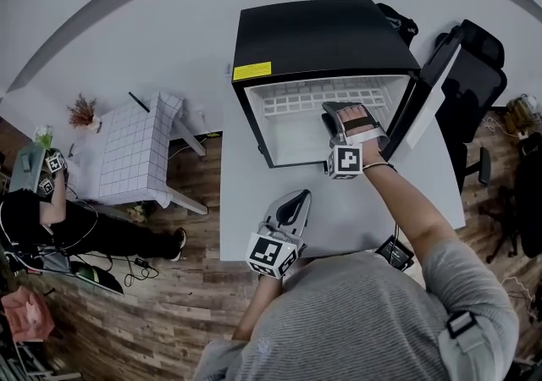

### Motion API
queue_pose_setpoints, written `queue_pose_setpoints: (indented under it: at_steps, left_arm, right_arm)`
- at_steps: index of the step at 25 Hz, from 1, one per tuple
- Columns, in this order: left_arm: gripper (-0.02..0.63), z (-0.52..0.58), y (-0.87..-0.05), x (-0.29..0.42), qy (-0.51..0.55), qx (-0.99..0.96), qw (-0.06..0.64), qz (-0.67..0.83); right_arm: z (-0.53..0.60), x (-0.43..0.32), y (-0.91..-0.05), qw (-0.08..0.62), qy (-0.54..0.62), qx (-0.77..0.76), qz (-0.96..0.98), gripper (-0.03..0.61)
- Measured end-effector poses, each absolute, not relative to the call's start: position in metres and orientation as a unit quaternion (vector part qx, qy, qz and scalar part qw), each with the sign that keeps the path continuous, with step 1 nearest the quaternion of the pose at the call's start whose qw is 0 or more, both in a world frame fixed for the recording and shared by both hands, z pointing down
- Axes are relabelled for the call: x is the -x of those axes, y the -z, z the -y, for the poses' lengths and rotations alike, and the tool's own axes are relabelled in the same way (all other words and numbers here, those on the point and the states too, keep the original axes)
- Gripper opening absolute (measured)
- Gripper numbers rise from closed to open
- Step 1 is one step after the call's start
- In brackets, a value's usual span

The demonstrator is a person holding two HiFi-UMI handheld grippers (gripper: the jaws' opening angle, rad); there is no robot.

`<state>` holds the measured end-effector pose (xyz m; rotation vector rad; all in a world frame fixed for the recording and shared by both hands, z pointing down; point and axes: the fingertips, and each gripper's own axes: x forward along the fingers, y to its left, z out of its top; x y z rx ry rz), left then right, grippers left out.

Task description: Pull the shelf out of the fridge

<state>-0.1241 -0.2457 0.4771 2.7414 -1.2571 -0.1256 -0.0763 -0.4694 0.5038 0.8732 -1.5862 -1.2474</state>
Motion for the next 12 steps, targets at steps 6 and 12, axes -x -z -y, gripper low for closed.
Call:
queue_pose_setpoints:
  at_steps: [6,12]
  left_arm:
    - [0.012,0.249,-0.48,0.127,0.038,-0.904,0.064,0.421]
    - [0.012,0.253,-0.482,0.13,0.033,-0.902,0.069,0.424]
  right_arm:
    - [0.49,0.076,-0.511,0.468,0.506,-0.356,0.631,0.146]
    - [0.512,0.08,-0.508,0.484,0.518,-0.363,0.605,0.146]
